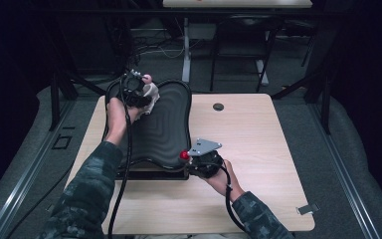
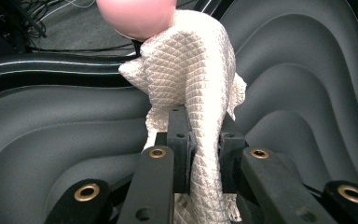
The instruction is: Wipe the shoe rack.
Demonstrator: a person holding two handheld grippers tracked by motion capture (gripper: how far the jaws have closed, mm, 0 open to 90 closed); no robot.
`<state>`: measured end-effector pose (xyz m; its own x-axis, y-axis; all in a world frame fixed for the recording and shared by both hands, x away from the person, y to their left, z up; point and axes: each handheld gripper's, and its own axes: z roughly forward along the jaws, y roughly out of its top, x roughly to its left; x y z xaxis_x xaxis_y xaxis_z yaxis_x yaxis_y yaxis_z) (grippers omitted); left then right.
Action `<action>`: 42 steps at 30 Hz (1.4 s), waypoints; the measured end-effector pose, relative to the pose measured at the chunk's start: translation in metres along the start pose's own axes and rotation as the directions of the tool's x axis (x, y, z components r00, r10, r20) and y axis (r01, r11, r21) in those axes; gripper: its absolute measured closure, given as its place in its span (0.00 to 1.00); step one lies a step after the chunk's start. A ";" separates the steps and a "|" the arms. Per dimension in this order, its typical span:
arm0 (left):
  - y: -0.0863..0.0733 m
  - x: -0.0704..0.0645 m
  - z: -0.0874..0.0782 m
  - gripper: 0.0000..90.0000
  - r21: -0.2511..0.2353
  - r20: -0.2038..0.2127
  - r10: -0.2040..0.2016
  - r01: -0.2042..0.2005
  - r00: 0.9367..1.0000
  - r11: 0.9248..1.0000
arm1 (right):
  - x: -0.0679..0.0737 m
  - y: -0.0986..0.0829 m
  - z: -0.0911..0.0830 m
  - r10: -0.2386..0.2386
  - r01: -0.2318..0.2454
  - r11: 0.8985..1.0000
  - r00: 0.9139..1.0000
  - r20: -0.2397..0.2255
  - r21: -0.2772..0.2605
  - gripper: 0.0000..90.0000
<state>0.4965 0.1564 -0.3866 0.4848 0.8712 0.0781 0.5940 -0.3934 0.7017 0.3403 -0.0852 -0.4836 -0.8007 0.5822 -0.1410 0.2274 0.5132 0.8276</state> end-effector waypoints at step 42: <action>-0.081 -0.059 -0.015 0.90 0.010 0.130 0.097 -0.099 0.987 0.995 | 0.000 0.000 0.000 0.004 -0.004 1.000 1.000 -0.001 -0.001 0.67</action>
<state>0.4102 0.1414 -0.4367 0.6193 0.7834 0.0531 0.5496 -0.4808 0.6832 0.3405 -0.0855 -0.4838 -0.8002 0.5839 -0.1368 0.2305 0.5100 0.8287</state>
